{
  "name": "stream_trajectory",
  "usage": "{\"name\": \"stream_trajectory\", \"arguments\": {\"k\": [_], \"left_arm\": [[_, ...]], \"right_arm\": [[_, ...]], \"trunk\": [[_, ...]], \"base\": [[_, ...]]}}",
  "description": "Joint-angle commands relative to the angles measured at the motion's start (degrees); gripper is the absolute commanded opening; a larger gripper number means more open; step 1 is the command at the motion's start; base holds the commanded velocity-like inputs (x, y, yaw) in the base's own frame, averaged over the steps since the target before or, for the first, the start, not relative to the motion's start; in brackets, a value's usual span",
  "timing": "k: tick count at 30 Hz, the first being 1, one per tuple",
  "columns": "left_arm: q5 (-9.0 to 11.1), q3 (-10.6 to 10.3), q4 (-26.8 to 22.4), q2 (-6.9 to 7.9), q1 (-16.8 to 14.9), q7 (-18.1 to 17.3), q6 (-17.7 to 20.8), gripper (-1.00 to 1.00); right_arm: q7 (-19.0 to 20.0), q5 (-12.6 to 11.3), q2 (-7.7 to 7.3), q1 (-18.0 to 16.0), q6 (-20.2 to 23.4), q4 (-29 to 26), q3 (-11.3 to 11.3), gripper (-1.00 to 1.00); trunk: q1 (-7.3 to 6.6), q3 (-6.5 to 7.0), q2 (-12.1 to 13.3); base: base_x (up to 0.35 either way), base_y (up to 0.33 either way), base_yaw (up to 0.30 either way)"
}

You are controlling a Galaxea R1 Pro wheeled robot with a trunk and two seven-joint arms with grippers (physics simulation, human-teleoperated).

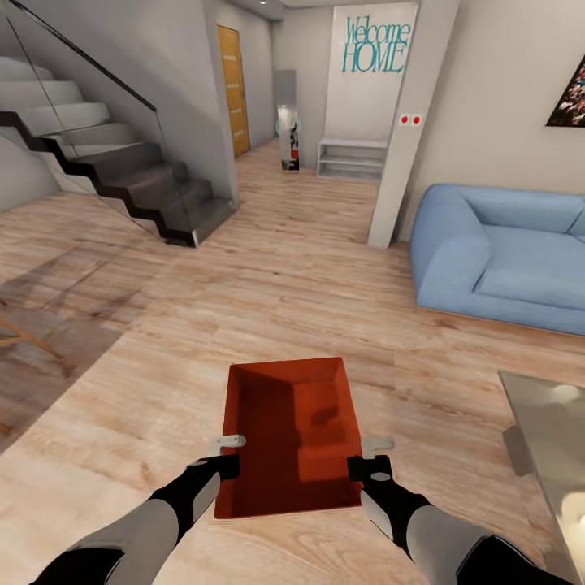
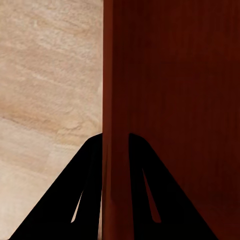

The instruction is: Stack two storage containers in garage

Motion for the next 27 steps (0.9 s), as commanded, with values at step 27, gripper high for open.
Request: {"name": "stream_trajectory", "arguments": {"k": [27], "left_arm": [[-0.5,-1.4,-0.1,0.49,0.0,0.7,0.4,-1.00]], "right_arm": [[-0.3,-0.4,-0.14,-0.1,-0.5,0.1,-2.2,-1.00]], "trunk": [[0.03,-0.04,0.0]], "base": [[0.323,0.000,0.000]]}}
